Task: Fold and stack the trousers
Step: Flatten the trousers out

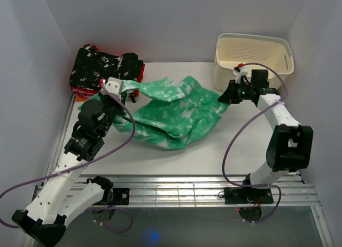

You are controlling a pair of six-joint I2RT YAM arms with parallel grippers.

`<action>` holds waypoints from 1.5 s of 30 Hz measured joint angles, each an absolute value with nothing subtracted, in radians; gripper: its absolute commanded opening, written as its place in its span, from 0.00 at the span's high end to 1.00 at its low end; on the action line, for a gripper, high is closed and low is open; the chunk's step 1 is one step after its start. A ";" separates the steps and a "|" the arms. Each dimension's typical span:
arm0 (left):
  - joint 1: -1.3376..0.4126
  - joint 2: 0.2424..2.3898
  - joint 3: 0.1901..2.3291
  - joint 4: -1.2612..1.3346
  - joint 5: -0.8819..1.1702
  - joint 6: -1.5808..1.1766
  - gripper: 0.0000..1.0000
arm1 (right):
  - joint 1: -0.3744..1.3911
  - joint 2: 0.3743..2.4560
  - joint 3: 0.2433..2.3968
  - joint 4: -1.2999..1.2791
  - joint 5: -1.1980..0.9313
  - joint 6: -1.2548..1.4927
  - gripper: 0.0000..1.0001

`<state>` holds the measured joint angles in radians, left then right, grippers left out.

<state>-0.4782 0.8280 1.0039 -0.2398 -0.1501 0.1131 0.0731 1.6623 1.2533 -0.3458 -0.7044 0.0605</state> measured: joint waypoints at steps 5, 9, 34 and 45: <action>-0.447 0.741 0.816 -0.266 -0.299 0.038 0.92 | -0.114 1.390 1.085 -0.402 -0.565 -0.013 0.92; -0.374 0.737 0.691 -0.335 -0.346 -0.072 0.80 | -0.143 1.275 0.973 -0.477 -0.442 -0.080 0.92; 0.154 1.247 1.147 -0.834 0.253 0.185 0.02 | -0.175 1.156 0.932 -0.853 -0.260 -0.632 0.06; 0.231 1.537 1.147 -0.957 0.418 0.525 0.15 | -0.162 1.515 1.302 -0.865 -0.421 -0.659 0.10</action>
